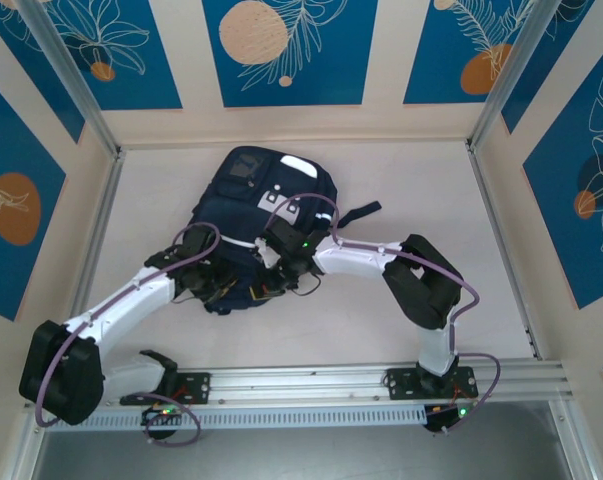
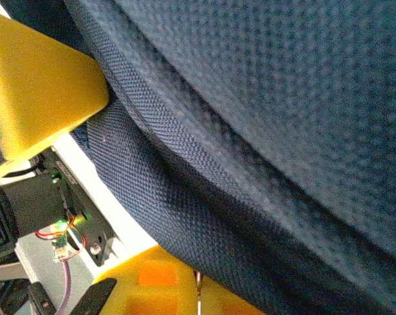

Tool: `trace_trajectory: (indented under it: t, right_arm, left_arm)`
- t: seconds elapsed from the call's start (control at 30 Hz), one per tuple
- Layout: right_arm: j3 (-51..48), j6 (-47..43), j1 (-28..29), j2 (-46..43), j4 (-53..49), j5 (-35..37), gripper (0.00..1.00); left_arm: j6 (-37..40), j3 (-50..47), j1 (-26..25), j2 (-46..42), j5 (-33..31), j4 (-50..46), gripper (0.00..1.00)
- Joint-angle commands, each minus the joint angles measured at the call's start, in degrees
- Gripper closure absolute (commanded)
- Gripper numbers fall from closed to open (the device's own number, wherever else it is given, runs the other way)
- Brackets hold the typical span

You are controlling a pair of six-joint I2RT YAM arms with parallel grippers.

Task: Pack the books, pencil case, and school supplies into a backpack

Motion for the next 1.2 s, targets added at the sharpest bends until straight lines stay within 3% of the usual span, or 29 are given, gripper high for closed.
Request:
trace_trajectory:
  t: [0.0, 0.37, 0.87, 1.03, 1.17]
  right_arm:
    - [0.6, -1.6, -0.1, -1.3, -1.1, 2.4, 1.0]
    - [-2.0, -4.8, -2.0, -3.5, -5.1, 6.6, 1.0]
    - [-7.8, -6.6, -3.6, -7.5, -2.6, 7.5, 1.0]
    - [-8.7, -5.3, -3.7, -7.6, 0.5, 4.6, 1.0]
    - [-8.6, -4.7, -3.7, -7.3, 1.7, 3.4, 1.0]
  left_arm:
    - [-0.4, 1.2, -0.7, -1.0, -2.9, -0.4, 0.88]
    - [1.5, 1.0, 0.2, -2.3, -4.9, -2.6, 0.9]
    - [2.2, 0.6, 0.5, -2.3, -5.2, -3.2, 0.89]
    - [3.1, 2.1, -0.5, -0.7, -2.2, -1.9, 0.55]
    - [2.1, 2.1, -1.6, 0.2, -2.6, -1.5, 0.44]
